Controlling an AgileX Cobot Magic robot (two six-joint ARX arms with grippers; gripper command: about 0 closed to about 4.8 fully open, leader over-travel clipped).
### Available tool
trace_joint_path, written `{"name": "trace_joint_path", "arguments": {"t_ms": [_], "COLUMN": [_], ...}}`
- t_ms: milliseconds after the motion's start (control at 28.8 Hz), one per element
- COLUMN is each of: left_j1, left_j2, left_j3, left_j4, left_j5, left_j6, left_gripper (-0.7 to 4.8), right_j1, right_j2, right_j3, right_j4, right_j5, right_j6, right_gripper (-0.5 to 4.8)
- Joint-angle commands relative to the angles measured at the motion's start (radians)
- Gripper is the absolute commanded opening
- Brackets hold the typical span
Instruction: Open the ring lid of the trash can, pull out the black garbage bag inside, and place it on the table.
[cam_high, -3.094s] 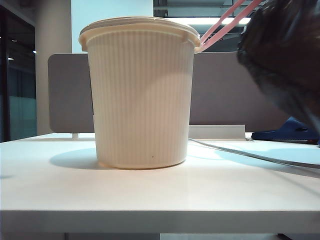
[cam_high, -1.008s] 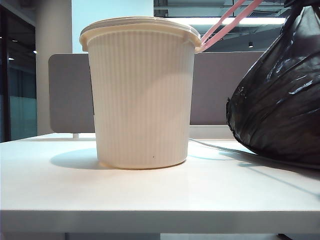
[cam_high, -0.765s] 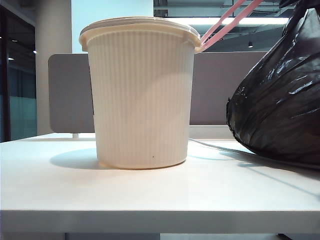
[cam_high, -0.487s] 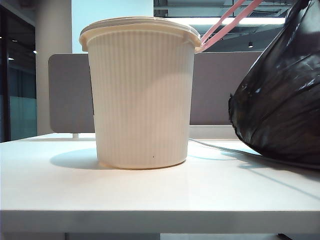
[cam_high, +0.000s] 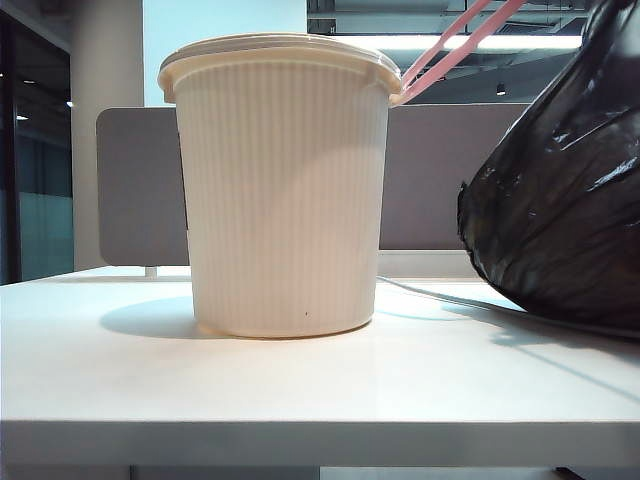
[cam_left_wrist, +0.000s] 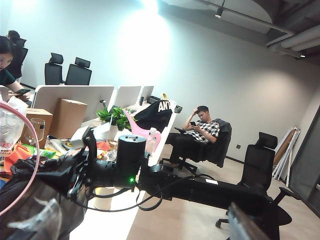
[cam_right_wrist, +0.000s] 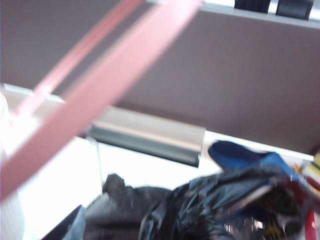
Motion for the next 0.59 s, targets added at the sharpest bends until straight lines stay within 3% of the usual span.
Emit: {"name": "trace_joint_path", "arguments": {"t_ms": [35,382,591], "left_j1": [0.000,0.000,0.000], "left_j2": [-0.019,-0.045,-0.063], "left_j3": [0.003,0.003,0.003], "left_j4": [0.006,0.004,0.002], "left_j5": [-0.003,-0.003,-0.003], "left_j6": [0.004,0.003,0.003], "left_gripper": [4.34,4.34,4.34], "right_j1": [0.002,0.002,0.002], "right_j2": [-0.018,-0.116,-0.209], "right_j3": [0.005,0.010,0.010], "right_j4": [-0.075,-0.257,-0.285], "right_j5": [0.021,0.056,0.090], "right_j6": [-0.063,-0.142,-0.158], "right_gripper": [2.89,2.89,2.88]}}
